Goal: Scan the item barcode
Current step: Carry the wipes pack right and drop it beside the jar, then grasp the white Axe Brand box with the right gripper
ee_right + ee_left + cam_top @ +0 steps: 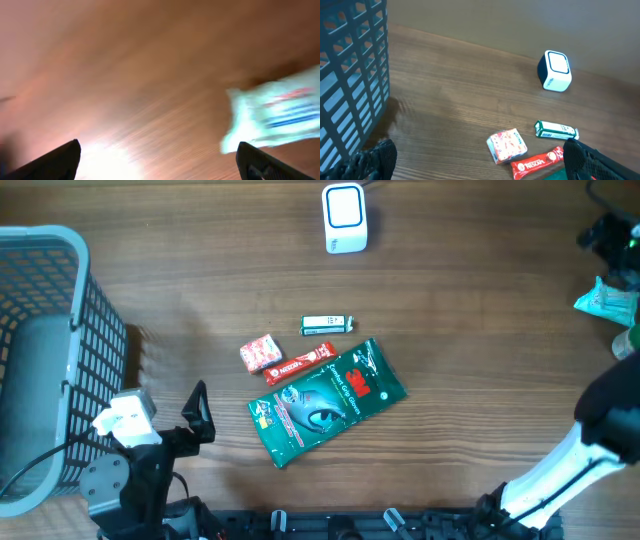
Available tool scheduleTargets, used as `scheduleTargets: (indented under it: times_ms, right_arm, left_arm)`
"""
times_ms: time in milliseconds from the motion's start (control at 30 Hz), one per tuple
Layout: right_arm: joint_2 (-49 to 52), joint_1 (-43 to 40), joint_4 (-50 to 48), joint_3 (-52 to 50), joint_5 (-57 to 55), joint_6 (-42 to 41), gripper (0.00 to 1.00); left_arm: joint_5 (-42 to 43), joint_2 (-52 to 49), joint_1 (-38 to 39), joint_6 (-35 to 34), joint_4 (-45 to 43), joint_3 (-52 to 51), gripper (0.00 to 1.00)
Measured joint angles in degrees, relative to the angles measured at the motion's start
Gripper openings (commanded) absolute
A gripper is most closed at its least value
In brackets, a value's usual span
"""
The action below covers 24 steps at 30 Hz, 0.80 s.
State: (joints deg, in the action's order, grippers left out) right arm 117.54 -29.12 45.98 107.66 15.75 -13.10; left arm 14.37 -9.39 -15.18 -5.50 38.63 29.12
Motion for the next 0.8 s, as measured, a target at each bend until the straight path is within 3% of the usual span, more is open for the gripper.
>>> scheduleTargets:
  times_ms: [100,267,433,500,600,667,800]
  right_arm:
    - [-5.81,4.76,6.01,1.22,7.08,-2.01,1.00]
    - [-5.90,26.05,14.67,0.37,10.29,-4.87,1.00]
    - [-5.88,43.54,20.85,-1.36,6.82,-27.52,1.00]
    - [-5.88,48.37,18.69,-1.36,5.60,-37.59,0.91]
    - [-5.86,52.89,17.88,-1.36,-2.58,-50.71,0.99]
    - [-4.79,55.06,17.35,-1.36,-6.69,-59.67,0.99]
    - [0.92,55.28,8.98,-1.40,-6.93,-65.02,0.90]
  left_arm:
    - [0.00,0.00,0.00,0.00,0.02,0.00,1.00]
    - [0.02,0.00,0.00,0.00,0.02,0.00,1.00]
    - [0.00,0.00,0.00,0.00,0.02,0.00,1.00]
    - [0.00,0.00,0.00,0.00,0.00,0.00,1.00]
    - [0.02,0.00,0.00,0.00,0.02,0.00,1.00]
    - [0.02,0.00,0.00,0.00,0.00,0.00,1.00]
    - [0.00,0.00,0.00,0.00,0.00,0.00,1.00]
